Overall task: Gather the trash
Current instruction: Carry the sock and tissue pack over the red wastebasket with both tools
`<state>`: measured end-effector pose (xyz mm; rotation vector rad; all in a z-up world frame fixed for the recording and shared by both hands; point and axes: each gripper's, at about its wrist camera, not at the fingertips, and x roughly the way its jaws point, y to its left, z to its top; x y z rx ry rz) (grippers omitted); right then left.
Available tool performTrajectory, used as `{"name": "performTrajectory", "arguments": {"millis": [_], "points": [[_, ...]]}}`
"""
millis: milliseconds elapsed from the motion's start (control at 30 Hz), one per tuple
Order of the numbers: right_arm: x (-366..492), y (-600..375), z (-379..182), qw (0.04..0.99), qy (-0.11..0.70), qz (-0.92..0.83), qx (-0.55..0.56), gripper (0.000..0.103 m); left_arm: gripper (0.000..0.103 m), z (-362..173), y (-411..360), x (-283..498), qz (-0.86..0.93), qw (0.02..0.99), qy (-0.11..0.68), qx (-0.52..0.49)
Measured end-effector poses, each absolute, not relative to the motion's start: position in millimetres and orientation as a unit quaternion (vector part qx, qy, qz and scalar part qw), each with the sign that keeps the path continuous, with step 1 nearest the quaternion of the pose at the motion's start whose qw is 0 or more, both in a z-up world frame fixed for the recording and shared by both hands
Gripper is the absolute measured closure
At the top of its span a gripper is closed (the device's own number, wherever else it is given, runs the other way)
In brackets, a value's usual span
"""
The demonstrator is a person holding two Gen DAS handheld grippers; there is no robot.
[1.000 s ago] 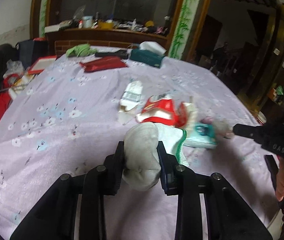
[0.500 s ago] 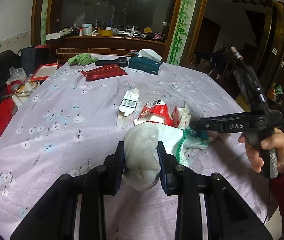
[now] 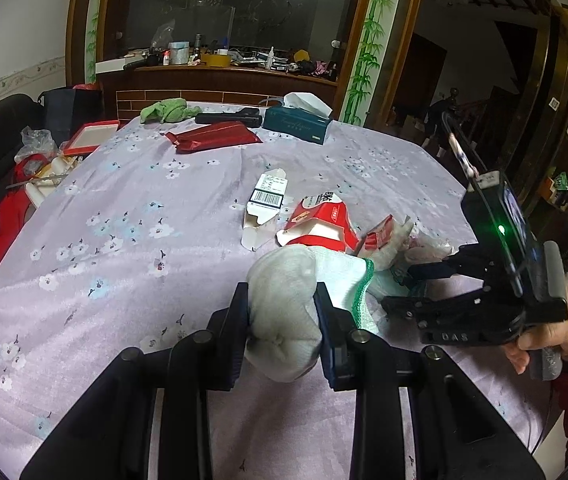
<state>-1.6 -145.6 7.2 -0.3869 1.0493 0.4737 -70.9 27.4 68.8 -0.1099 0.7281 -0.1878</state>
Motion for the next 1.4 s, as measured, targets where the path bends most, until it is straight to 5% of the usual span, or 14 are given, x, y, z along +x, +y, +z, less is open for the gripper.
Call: {"name": "performTrajectory", "arguments": {"millis": [333, 1033, 1400], "points": [[-32, -147, 18, 0.848, 0.464, 0.175, -0.188, 0.066, 0.074, 72, 26, -77, -0.091, 0.933, 0.345, -0.049], [-137, -223, 83, 0.897, 0.400, 0.166, -0.089, 0.065, 0.074, 95, -17, -93, -0.138, 0.936, 0.323, -0.025], [-198, -340, 113, 0.929, 0.363, 0.069, 0.031, 0.065, 0.074, 120, -104, -105, -0.235, 0.923, 0.303, 0.016]]}}
